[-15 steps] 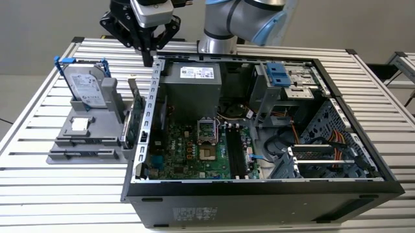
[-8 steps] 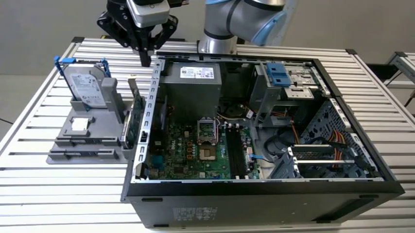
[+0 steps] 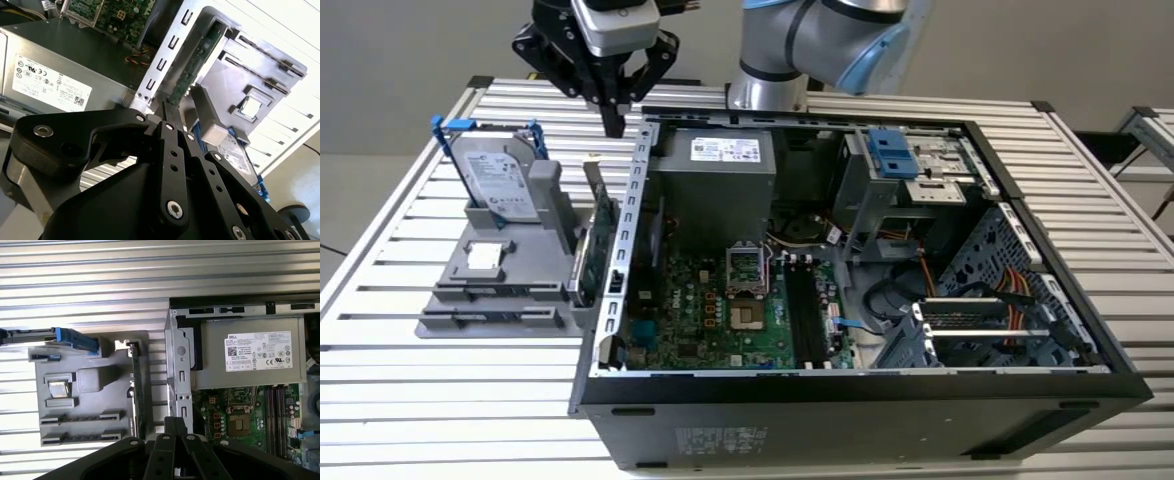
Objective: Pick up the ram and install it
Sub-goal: 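Reach for the ram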
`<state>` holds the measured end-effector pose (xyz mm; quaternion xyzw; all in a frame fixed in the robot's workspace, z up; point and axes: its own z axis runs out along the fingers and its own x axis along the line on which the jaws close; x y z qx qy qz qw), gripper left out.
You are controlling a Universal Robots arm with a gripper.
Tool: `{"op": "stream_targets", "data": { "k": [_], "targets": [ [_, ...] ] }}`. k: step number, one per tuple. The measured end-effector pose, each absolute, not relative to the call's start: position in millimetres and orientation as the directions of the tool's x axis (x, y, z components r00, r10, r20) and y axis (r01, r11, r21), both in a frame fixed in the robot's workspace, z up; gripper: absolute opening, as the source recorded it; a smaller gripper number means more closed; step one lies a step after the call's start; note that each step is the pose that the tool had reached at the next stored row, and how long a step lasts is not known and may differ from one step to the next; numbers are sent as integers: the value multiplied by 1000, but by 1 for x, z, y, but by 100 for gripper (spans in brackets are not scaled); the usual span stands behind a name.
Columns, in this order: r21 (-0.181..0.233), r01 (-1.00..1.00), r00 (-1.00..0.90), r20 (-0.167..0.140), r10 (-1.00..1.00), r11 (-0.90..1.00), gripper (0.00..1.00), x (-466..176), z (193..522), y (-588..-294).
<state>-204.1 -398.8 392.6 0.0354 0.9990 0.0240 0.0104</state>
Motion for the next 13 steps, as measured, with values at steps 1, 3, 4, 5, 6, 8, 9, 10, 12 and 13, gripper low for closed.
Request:
{"op": "stream_targets", "data": {
  "k": [1,3,4,5,6,8,9,10,12,13],
  "targets": [
    [49,70,-997,-19,71,996,0,-205,393,-399],
    [49,70,-997,-19,71,996,0,-206,393,-399],
    [49,70,-997,-19,71,996,0,-206,393,-399],
    [49,70,-997,-19,71,996,0,-207,393,-399],
    [49,70,-997,-19,71,996,0,-207,393,-399],
    [49,70,-997,-19,71,996,0,-209,393,-399],
    [49,70,-997,-19,71,996,0,-210,393,-399],
    [49,70,-997,-19,71,996,0,-211,393,-399],
    [49,70,-997,-19,71,996,0,-212,393,-399],
    [49,70,-997,-19,71,996,0,-213,393,-399]
  ]
}}
